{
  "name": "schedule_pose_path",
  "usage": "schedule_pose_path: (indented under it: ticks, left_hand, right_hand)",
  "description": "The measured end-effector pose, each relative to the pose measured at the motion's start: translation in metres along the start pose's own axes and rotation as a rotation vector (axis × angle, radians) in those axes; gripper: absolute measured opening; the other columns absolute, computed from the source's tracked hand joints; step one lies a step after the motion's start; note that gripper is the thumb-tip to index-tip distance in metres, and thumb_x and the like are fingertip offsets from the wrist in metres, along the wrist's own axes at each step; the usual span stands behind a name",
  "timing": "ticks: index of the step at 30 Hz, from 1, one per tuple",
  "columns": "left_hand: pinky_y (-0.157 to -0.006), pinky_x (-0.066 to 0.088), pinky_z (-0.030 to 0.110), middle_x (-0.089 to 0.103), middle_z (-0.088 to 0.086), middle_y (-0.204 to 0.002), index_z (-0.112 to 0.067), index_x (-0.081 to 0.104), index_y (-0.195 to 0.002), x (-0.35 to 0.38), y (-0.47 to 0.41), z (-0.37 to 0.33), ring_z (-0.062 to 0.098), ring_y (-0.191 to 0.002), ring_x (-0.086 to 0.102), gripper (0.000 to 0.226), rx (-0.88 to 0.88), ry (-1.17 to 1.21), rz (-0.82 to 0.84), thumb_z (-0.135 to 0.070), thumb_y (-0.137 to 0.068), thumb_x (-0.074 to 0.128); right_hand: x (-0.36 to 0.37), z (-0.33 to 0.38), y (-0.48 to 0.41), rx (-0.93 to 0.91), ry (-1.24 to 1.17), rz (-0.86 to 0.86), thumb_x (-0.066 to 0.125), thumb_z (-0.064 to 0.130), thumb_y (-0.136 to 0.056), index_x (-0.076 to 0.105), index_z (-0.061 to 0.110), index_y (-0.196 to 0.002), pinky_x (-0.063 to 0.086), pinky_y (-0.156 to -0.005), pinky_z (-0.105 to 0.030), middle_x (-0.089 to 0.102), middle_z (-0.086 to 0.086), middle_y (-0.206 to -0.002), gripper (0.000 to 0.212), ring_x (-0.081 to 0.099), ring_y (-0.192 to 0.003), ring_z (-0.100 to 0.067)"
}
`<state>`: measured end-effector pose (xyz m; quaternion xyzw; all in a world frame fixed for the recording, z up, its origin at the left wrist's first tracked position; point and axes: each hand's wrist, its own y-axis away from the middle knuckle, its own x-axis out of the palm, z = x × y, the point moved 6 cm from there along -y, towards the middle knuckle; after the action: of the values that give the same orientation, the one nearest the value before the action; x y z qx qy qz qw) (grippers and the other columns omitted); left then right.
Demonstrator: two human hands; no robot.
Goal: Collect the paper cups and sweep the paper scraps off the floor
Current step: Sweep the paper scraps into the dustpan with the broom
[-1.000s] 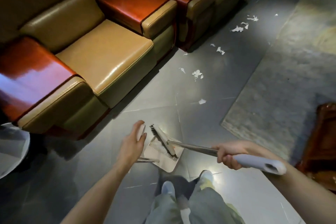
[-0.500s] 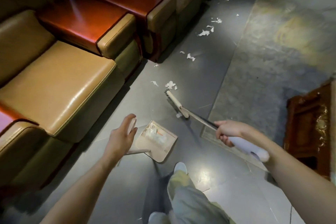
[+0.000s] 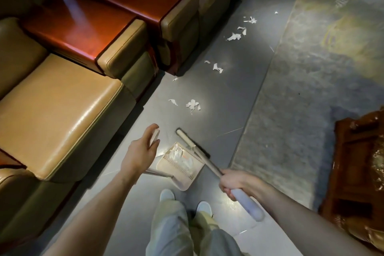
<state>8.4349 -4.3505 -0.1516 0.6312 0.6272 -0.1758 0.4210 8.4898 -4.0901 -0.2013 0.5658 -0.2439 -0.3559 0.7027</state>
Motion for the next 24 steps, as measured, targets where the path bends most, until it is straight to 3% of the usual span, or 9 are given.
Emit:
schedule_pose_path:
  ticks: [2, 4, 5, 7, 9, 12, 18, 21, 24]
  left_hand:
    - [-0.08, 0.052, 0.04, 0.063, 0.011, -0.102, -0.037, 0.034, -0.133, -0.001, -0.005, 0.001, 0.024, -0.077, 0.058, 0.038, 0.007, 0.009, 0.018, -0.03, -0.098, 0.046]
    - [-0.083, 0.052, 0.042, 0.064, 0.012, -0.101, -0.041, 0.031, -0.132, -0.005, -0.01, 0.003, 0.026, -0.08, 0.061, 0.037, 0.012, 0.007, 0.046, -0.034, -0.098, 0.044]
    - [-0.084, 0.052, 0.042, 0.065, 0.013, -0.101, -0.043, 0.029, -0.131, -0.009, -0.015, 0.005, 0.027, -0.083, 0.062, 0.036, 0.012, -0.002, 0.054, -0.036, -0.098, 0.043]
    - [-0.086, 0.051, 0.041, 0.064, 0.013, -0.104, -0.044, 0.029, -0.131, -0.021, -0.027, 0.01, 0.027, -0.087, 0.062, 0.036, 0.006, -0.005, 0.059, -0.037, -0.098, 0.042]
    - [-0.086, 0.05, 0.035, 0.062, 0.011, -0.112, -0.041, 0.03, -0.134, -0.035, -0.038, 0.016, 0.022, -0.086, 0.061, 0.039, 0.002, 0.014, 0.057, -0.033, -0.099, 0.043]
    - [-0.089, 0.05, 0.03, 0.061, 0.009, -0.117, -0.038, 0.032, -0.135, -0.057, -0.055, 0.024, 0.017, -0.081, 0.061, 0.04, 0.004, 0.056, 0.028, -0.029, -0.098, 0.045]
    - [-0.085, 0.038, 0.024, 0.059, 0.011, -0.12, -0.028, 0.037, -0.137, -0.101, -0.112, 0.023, 0.015, -0.089, 0.053, 0.041, 0.018, 0.084, -0.029, -0.021, -0.098, 0.048]
    - [-0.082, 0.035, 0.025, 0.057, 0.008, -0.118, -0.025, 0.04, -0.137, -0.118, -0.151, 0.018, 0.015, -0.09, 0.05, 0.041, 0.02, 0.067, -0.052, -0.019, -0.097, 0.049]
    - [-0.088, 0.036, 0.029, 0.054, 0.001, -0.122, -0.03, 0.042, -0.135, -0.127, -0.198, 0.023, 0.021, -0.104, 0.052, 0.04, 0.025, 0.076, -0.035, -0.021, -0.097, 0.052]
  right_hand:
    - [0.0, 0.013, 0.014, -0.022, -0.093, 0.098, 0.039, -0.002, -0.088, 0.049, 0.016, -0.087, 0.031, -0.031, -0.012, 0.043, 0.004, -0.051, 0.02, 0.037, -0.029, -0.002]
    - [-0.011, 0.029, 0.025, 0.024, -0.191, 0.157, 0.04, 0.0, -0.09, 0.051, 0.021, -0.085, 0.029, -0.03, -0.011, 0.043, 0.004, -0.045, 0.024, 0.037, -0.027, -0.002]
    - [-0.017, 0.036, 0.032, 0.074, -0.214, 0.173, 0.039, 0.001, -0.092, 0.055, 0.023, -0.1, 0.029, -0.029, -0.011, 0.041, 0.003, -0.04, 0.029, 0.036, -0.026, -0.003]
    - [-0.025, 0.054, 0.041, 0.085, -0.153, 0.144, 0.037, 0.002, -0.094, 0.044, 0.017, -0.139, 0.029, -0.028, -0.012, 0.039, 0.003, -0.034, 0.048, 0.034, -0.024, -0.004]
    - [-0.033, 0.076, 0.048, 0.03, -0.075, 0.058, 0.04, -0.001, -0.092, 0.037, 0.017, -0.145, 0.027, -0.029, -0.012, 0.038, 0.002, -0.035, 0.057, 0.034, -0.024, -0.004]
    - [-0.048, 0.105, 0.05, -0.043, -0.066, -0.053, 0.04, -0.007, -0.088, 0.043, 0.026, -0.137, 0.026, -0.033, -0.009, 0.035, 0.001, -0.038, 0.059, 0.031, -0.026, -0.005]
    - [-0.085, 0.165, 0.027, -0.107, -0.312, -0.142, 0.037, -0.008, -0.092, 0.029, 0.024, -0.144, 0.024, -0.029, -0.007, 0.034, 0.002, -0.032, 0.061, 0.03, -0.023, -0.004]
    - [-0.111, 0.199, 0.004, -0.097, -0.332, -0.219, 0.041, -0.009, -0.089, 0.034, 0.013, -0.143, 0.026, -0.031, -0.008, 0.036, 0.0, -0.035, 0.059, 0.031, -0.024, -0.006]
    - [-0.133, 0.235, -0.024, -0.09, -0.21, -0.302, 0.045, -0.01, -0.085, 0.052, 0.013, -0.117, 0.028, -0.035, -0.013, 0.037, -0.002, -0.037, 0.04, 0.033, -0.027, -0.009]
